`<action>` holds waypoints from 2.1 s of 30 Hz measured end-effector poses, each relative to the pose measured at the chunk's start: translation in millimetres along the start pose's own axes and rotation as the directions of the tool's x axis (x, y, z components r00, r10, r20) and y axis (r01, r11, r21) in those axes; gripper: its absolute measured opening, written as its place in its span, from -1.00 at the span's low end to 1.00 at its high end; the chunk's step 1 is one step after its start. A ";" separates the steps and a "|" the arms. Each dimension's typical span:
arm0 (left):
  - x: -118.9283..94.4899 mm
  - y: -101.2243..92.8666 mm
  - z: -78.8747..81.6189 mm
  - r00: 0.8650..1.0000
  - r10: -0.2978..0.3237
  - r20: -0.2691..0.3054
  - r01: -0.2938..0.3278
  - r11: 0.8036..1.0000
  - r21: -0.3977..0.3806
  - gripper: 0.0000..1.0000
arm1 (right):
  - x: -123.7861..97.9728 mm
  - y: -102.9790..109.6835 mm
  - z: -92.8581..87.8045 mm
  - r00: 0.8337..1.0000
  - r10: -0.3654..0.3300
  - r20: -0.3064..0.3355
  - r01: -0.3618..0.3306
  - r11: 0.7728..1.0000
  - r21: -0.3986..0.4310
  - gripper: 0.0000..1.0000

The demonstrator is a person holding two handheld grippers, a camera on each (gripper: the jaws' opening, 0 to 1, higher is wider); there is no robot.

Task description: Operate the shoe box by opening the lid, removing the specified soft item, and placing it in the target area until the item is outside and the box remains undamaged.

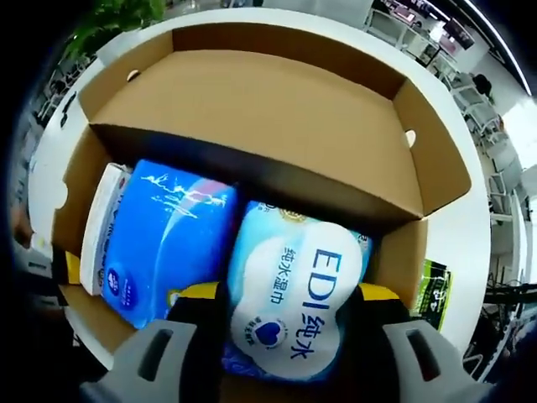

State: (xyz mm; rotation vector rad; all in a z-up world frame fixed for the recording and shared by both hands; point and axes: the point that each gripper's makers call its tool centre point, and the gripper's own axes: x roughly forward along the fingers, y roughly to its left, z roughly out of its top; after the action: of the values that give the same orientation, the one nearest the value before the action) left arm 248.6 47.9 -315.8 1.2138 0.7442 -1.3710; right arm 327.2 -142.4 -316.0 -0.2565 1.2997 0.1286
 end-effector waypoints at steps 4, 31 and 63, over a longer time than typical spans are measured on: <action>-0.2 0.1 0.0 1.000 0.001 -0.001 -0.001 1.000 -0.001 -0.90 | 2.5 -2.7 3.5 1.000 0.026 -0.004 -0.026 1.000 0.012 0.24; -0.8 -2.9 3.7 1.000 0.007 0.000 -0.007 1.000 -0.009 -0.91 | 12.1 5.3 12.2 0.999 0.009 0.042 -0.010 1.000 0.016 0.31; 3.9 2.4 2.5 1.000 0.007 -0.006 -0.007 1.000 -0.012 -0.91 | 34.1 8.6 9.1 0.990 0.130 -0.050 -0.126 0.989 0.074 0.42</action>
State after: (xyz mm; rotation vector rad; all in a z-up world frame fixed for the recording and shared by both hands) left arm 250.8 43.8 -318.3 1.2108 0.7506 -1.3557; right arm 342.7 -133.4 -347.5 -0.1167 1.3723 0.1854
